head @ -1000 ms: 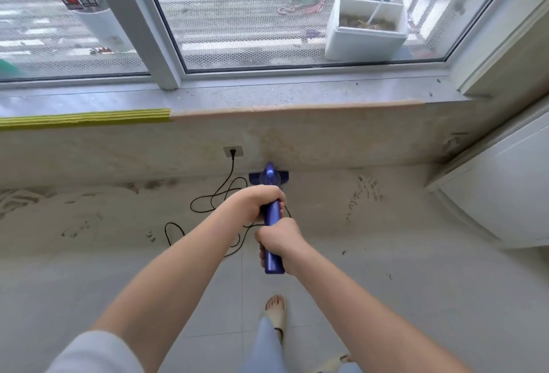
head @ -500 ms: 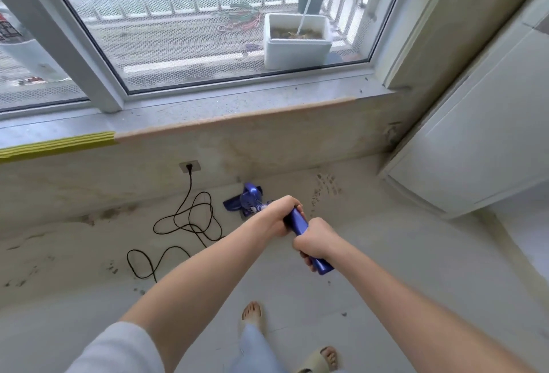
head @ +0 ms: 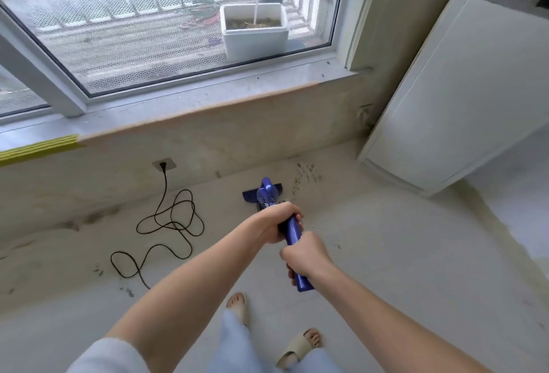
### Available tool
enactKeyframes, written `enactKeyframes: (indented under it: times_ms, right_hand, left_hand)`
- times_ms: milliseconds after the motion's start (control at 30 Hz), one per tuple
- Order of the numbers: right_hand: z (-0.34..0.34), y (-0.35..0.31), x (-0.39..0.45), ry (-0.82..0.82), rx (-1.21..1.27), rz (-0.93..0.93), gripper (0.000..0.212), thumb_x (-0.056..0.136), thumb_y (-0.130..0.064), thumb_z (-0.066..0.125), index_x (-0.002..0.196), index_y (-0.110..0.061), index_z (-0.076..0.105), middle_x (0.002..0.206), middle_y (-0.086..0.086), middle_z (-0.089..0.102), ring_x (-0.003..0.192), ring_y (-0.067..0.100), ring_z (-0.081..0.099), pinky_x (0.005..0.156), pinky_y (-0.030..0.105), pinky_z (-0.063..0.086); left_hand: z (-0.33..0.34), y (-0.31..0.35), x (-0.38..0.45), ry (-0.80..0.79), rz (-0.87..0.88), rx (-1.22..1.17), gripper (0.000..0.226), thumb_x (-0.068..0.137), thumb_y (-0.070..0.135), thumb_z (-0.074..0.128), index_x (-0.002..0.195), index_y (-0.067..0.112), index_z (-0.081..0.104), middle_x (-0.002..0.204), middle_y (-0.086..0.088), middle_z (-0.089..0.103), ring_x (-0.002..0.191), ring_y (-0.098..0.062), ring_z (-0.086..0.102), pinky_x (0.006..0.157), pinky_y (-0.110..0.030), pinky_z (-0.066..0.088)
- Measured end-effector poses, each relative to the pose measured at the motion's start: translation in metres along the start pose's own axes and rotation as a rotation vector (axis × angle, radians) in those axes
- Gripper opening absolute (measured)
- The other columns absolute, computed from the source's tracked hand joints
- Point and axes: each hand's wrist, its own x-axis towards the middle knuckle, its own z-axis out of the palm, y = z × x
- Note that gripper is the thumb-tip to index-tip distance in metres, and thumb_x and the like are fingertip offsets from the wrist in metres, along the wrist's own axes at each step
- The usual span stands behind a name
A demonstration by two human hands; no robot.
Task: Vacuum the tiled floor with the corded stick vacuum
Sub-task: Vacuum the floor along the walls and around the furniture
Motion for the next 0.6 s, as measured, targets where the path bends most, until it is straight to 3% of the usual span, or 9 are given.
enactKeyframes:
  times_ms: [233,400,500,600]
  right_hand:
    - [-0.021,-0.011,0.039,-0.044,-0.046,-0.003,0.026,0.081,-0.001,0.047,0.107,-0.002,0.047,0.078,0.014,0.055,0.046,0.02,0.054,0.043,0.026,0.046]
    - [-0.026,-0.029,0.074,-0.056,-0.048,0.022,0.02,0.081,-0.002,0.046,0.101,-0.004,0.045,0.076,0.013,0.054,0.047,0.021,0.054,0.044,0.026,0.046]
    - [-0.04,-0.055,0.094,-0.05,-0.028,0.045,0.007,0.083,-0.002,0.047,0.089,-0.006,0.045,0.069,0.012,0.053,0.045,0.021,0.052,0.042,0.025,0.044]
    - [-0.061,-0.079,0.106,-0.063,-0.051,0.038,0.009,0.085,0.0,0.044,0.079,-0.005,0.041,0.06,0.013,0.05,0.041,0.022,0.047,0.041,0.024,0.04]
  left_hand:
    - [0.01,0.025,0.024,0.054,0.04,-0.018,0.019,0.093,0.004,0.043,0.076,0.012,0.037,0.044,0.001,0.043,0.049,-0.011,0.04,0.048,-0.021,0.041]
    - [0.006,0.057,0.053,0.071,0.027,0.043,0.021,0.092,0.004,0.041,0.072,0.012,0.039,0.045,0.001,0.042,0.051,-0.012,0.039,0.053,-0.024,0.04]
    - [0.008,0.089,0.065,0.068,0.023,0.067,0.017,0.091,0.004,0.043,0.077,0.011,0.036,0.046,0.0,0.044,0.052,-0.014,0.042,0.052,-0.025,0.042]
    - [0.018,0.116,0.073,0.065,0.055,0.059,0.022,0.092,0.003,0.041,0.071,0.011,0.037,0.046,0.0,0.043,0.052,-0.015,0.042,0.051,-0.025,0.042]
